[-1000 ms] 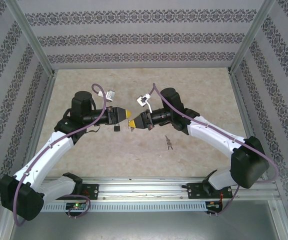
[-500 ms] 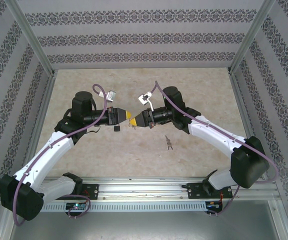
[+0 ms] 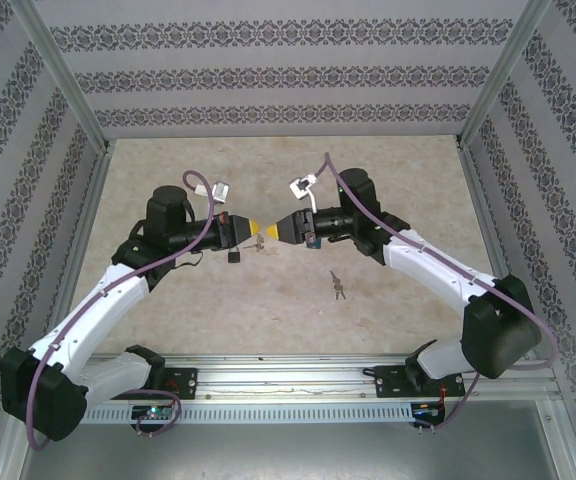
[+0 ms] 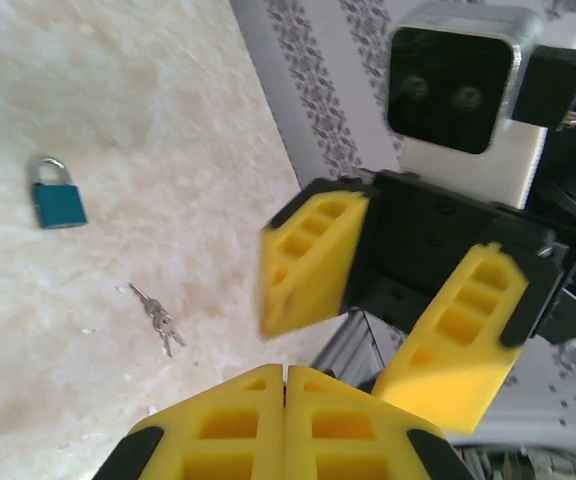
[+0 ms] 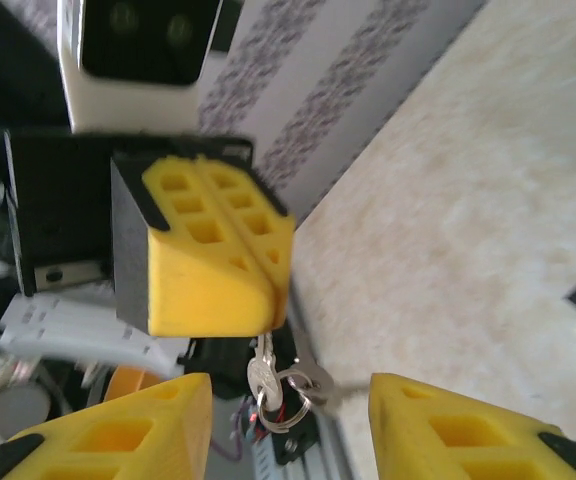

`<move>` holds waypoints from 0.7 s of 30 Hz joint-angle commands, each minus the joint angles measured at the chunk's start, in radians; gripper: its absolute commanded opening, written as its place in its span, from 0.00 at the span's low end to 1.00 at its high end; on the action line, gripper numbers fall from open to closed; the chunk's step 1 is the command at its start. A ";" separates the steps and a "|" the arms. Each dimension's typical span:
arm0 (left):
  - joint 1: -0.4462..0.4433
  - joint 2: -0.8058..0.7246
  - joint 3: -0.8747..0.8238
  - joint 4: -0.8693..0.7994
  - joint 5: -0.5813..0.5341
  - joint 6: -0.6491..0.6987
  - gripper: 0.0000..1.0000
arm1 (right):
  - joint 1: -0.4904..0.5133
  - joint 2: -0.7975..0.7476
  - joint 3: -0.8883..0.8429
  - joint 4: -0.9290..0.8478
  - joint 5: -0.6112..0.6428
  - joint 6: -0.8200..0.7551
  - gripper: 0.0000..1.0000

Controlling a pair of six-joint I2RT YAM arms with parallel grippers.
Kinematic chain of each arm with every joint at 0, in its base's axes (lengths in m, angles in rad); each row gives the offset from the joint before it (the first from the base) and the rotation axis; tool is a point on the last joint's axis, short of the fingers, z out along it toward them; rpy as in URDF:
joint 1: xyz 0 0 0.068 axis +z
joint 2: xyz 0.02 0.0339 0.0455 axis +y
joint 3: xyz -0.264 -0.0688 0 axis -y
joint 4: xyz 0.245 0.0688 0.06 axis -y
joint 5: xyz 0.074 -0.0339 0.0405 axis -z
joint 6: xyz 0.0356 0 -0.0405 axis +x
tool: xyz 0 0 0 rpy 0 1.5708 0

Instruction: Unlock with the key

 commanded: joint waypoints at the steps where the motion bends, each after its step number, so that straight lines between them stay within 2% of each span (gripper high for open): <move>1: -0.011 0.010 -0.058 0.200 -0.118 -0.126 0.00 | -0.009 -0.095 -0.038 0.072 0.234 0.087 0.47; 5: -0.012 0.049 -0.096 0.369 -0.165 -0.225 0.00 | -0.008 -0.163 -0.171 0.277 0.439 0.193 0.52; 9: -0.021 0.055 -0.134 0.530 -0.201 -0.288 0.00 | 0.032 -0.160 -0.286 0.550 0.534 0.281 0.62; 13: -0.044 0.047 -0.156 0.618 -0.231 -0.297 0.00 | 0.032 -0.101 -0.266 0.613 0.466 0.367 0.57; 17: -0.072 0.056 -0.172 0.713 -0.223 -0.314 0.00 | 0.038 -0.020 -0.258 0.796 0.395 0.444 0.50; 21: -0.089 0.058 -0.177 0.752 -0.214 -0.318 0.00 | 0.059 0.021 -0.233 0.835 0.356 0.452 0.54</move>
